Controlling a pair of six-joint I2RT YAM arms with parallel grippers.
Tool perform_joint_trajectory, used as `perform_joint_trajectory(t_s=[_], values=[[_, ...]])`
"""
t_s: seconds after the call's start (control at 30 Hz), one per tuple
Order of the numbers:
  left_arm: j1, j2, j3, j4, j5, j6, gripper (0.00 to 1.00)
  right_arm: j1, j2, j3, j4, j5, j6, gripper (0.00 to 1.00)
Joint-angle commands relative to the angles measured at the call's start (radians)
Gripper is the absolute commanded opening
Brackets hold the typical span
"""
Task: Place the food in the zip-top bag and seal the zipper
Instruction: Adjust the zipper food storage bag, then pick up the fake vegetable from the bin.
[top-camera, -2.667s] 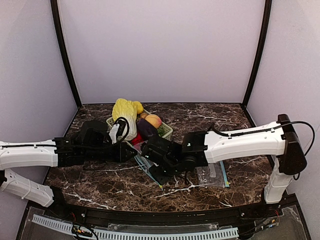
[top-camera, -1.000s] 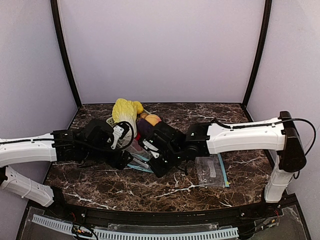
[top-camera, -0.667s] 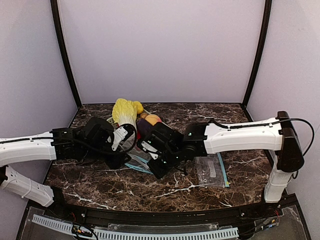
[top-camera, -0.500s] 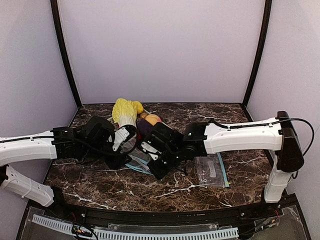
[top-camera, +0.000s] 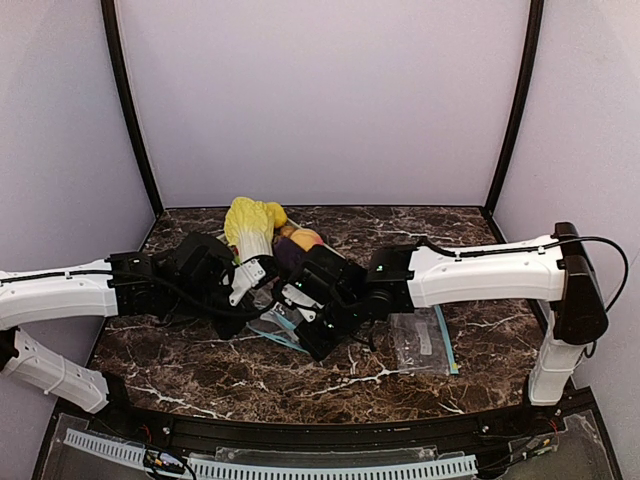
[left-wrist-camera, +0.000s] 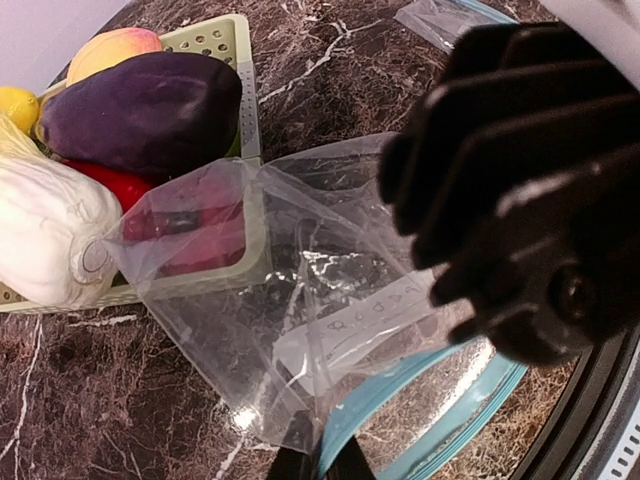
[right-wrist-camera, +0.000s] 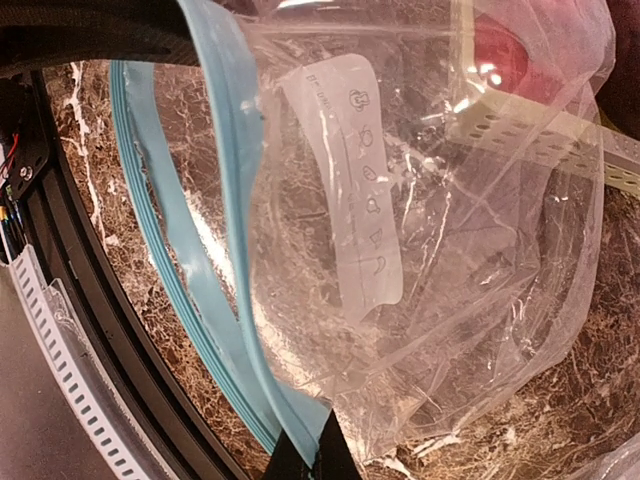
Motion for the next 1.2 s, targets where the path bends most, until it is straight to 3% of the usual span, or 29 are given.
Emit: perform_joint_trajectory(t_s=[0.0,0.13,0.37,0.6,0.83,1.17], values=[[-0.004,-0.011,0.015,-0.035,0.042,0.02,0.02,-0.002,-0.002,0.023,-0.005,0.021,0.018,0.0],[-0.004,-0.014,0.022,-0.058,0.043,0.001,0.01,-0.01,-0.024,0.023,-0.005,0.055,0.041,0.02],[-0.001,-0.023,0.079,-0.199,-0.02,-0.219,0.01,-0.043,-0.119,0.011,-0.005,0.081,0.046,0.55],[0.024,-0.083,0.072,-0.305,0.094,-0.372,0.01,-0.122,-0.16,0.035,-0.003,0.069,-0.005,0.78],[0.072,-0.148,0.032,-0.342,0.253,-0.457,0.01,-0.223,-0.042,0.138,0.011,0.036,-0.079,0.92],[0.086,-0.174,-0.076,-0.26,0.319,-0.502,0.01,-0.308,0.225,0.447,-0.009,-0.006,-0.177,0.89]])
